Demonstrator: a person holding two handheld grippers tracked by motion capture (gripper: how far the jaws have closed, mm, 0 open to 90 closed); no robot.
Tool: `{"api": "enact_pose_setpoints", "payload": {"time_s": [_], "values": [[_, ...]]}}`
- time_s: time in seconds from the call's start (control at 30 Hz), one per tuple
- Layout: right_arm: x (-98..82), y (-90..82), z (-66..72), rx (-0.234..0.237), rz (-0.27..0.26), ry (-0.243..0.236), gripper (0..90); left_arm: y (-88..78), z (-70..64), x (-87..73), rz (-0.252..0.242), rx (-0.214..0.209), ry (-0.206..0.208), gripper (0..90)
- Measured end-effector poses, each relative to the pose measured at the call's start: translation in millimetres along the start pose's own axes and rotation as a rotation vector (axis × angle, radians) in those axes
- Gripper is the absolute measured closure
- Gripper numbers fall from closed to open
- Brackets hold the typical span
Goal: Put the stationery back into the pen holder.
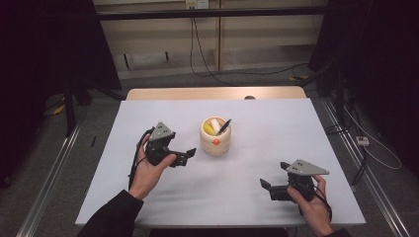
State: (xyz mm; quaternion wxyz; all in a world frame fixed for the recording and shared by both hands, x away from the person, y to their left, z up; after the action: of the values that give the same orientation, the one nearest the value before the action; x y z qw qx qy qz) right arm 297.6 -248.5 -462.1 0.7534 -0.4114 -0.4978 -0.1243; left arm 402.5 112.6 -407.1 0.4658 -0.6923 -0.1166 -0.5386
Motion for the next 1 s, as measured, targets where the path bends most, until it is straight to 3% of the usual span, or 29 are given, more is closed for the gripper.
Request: {"api": "enact_pose_setpoints", "payload": {"time_s": [0.13, 0.2, 0.47, 0.77, 0.87, 0.97, 1.0], "values": [[-0.1, 0.0, 0.6, 0.001, 0.001, -0.004, 5.1, -9.5, -0.4, -12.6, 0.000, -0.016, 0.012, 4.4], [-0.2, 0.0, 0.6, 0.001, 0.002, -0.004, 5.1, -14.2, 0.5, -18.5, 0.008, -0.002, 0.023, 4.4], [-0.2, 1.4, 2.1, 0.005, 0.008, -0.004, 5.1, -30.0, 2.2, -40.4, -0.011, 0.031, -0.036, 4.7], [-0.3, 1.0, 2.2, 0.005, 0.007, -0.004, 5.1, -48.3, -5.6, -62.4, -0.014, 0.052, -0.013, 4.8], [-0.4, 1.5, 2.7, 0.006, 0.009, -0.005, 5.1, -48.0, -5.1, -71.1, -0.020, 0.060, -0.003, 5.6], [-0.4, 2.0, 3.2, 0.009, 0.012, -0.009, 5.1, -43.1, -5.6, -78.8, -0.007, 0.064, -0.034, 6.4], [-0.7, 2.0, 3.3, 0.010, 0.014, -0.011, 5.1, -42.7, -7.5, -79.2, -0.007, 0.060, -0.028, 6.5]]}}
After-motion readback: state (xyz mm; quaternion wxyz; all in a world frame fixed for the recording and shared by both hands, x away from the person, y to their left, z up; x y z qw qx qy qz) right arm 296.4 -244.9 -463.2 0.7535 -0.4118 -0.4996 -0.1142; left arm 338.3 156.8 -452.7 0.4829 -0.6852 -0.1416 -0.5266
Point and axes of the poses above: each handheld gripper's, and its own axes: y roughly forward along the jaws, x roughly out of its top, z roughly to its left, the point moved 3 cm from there along y, roughly forward along the jaws, and after that the axes turned 11 degrees about x, right-handed, at the moved point
